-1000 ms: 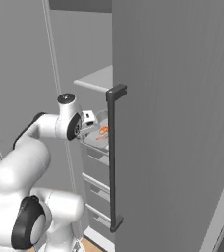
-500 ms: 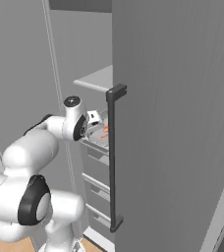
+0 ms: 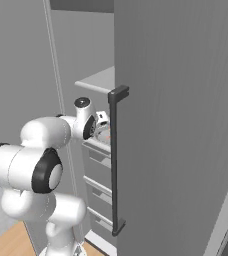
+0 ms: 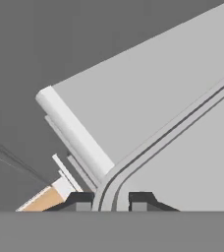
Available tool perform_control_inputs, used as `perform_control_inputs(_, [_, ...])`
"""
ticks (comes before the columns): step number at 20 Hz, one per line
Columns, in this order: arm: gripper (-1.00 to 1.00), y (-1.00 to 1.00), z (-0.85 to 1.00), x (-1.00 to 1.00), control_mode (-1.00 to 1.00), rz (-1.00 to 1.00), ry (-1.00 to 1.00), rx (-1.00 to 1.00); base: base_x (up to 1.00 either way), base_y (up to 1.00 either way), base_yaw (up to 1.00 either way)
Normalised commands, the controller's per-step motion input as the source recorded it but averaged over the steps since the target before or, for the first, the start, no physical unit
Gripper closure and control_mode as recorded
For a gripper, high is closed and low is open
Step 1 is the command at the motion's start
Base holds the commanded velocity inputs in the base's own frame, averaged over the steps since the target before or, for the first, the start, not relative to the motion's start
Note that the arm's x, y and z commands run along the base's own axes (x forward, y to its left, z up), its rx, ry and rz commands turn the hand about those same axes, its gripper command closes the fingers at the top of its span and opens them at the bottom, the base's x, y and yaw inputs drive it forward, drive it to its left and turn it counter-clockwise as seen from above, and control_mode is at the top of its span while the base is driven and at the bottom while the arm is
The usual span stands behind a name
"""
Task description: Take the meat container that has the shrimp and place it on the second highest rack of the freezer. Then take the vegetable container that has the lemon wedge and eggplant and place it on the highest rack of the freezer.
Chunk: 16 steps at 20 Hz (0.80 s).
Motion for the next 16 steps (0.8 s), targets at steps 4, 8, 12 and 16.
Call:
perform_control_inputs(4, [1.0, -0.01, -0.42, 0.24, -1.0, 0.0, -0.06, -0.02, 0.0, 0.0, 0.0])
perform_control_inputs(8, [1.0, -0.06, -0.05, 0.32, -1.0, 0.0, -0.04, 0.0, 0.0, 0.0, 0.0])
perform_control_inputs(12, [1.0, -0.11, 0.0, 0.41, -1.0, -0.01, 0.0, 0.0, 0.0, 0.0, 0.0])
perform_control_inputs(16, [1.0, -0.14, 0.0, 0.47, -1.0, -0.01, 0.0, 0.0, 0.0, 0.0, 0.0])
